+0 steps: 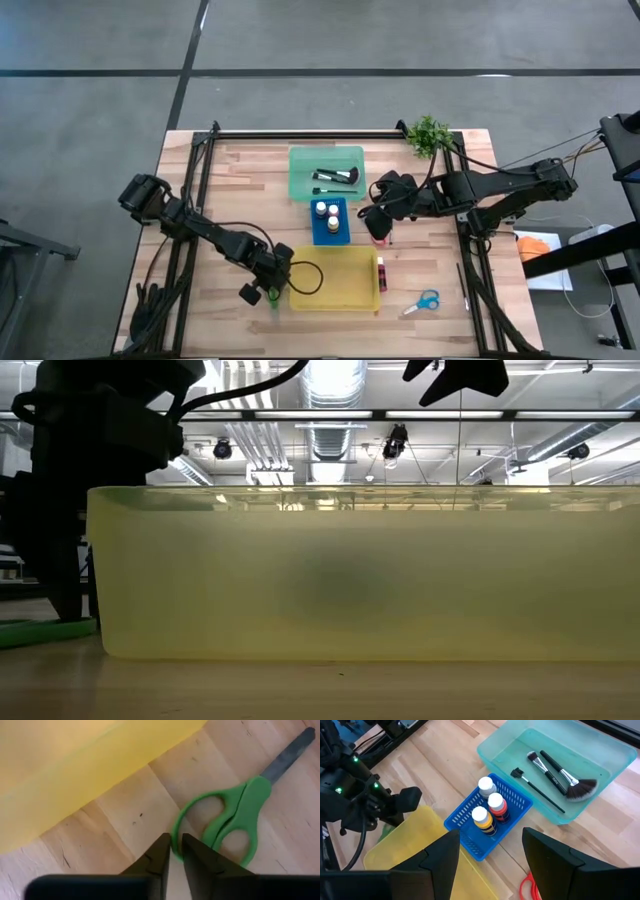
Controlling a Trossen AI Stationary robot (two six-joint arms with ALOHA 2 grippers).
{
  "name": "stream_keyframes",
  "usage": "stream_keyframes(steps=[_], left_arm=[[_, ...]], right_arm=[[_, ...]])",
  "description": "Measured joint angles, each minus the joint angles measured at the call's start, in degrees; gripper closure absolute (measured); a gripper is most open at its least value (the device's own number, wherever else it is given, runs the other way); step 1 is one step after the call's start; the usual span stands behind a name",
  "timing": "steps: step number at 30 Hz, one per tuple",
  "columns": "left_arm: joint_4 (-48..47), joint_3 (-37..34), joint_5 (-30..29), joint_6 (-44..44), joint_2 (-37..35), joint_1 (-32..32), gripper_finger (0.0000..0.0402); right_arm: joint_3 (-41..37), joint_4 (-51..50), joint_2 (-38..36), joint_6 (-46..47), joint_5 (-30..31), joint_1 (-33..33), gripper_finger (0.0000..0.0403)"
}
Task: Pick & Place Paint Supplies
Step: Put the green scissors into the yellow bin
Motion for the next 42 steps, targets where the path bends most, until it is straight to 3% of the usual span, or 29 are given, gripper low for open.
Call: stream_keyframes(steps=[4,15,22,36,42], left_arm=[[-0.2,-0.3,0.5,-3.4,0.0,0.0,0.039],[-3.4,-1.4,2.6,-4.7,-2.9,-0.2,0.0399],[-11.1,-2.5,2.0,-4.9,-6.8,-0.2,0.0401],[-10.8,-10.0,1.1,-10.4,-18.8,0.3,0.0401],[-10.1,-10.8,-2.6,-12.7,-20.5,0.5,0.0401]], right_arm=[[0.0,0.0,0.0,0.2,0.0,0.0,0.019],[0.0,0.1,0.0,0.4,0.2,0.0,0.019],[0.0,0.3,0.0,0.3,0.2,0.0,0.019],[-0.1,0.4,0.0,0.4,0.2,0.0,0.019],[-0.3,0.6,0.0,0.4,0.8,0.0,0.019]])
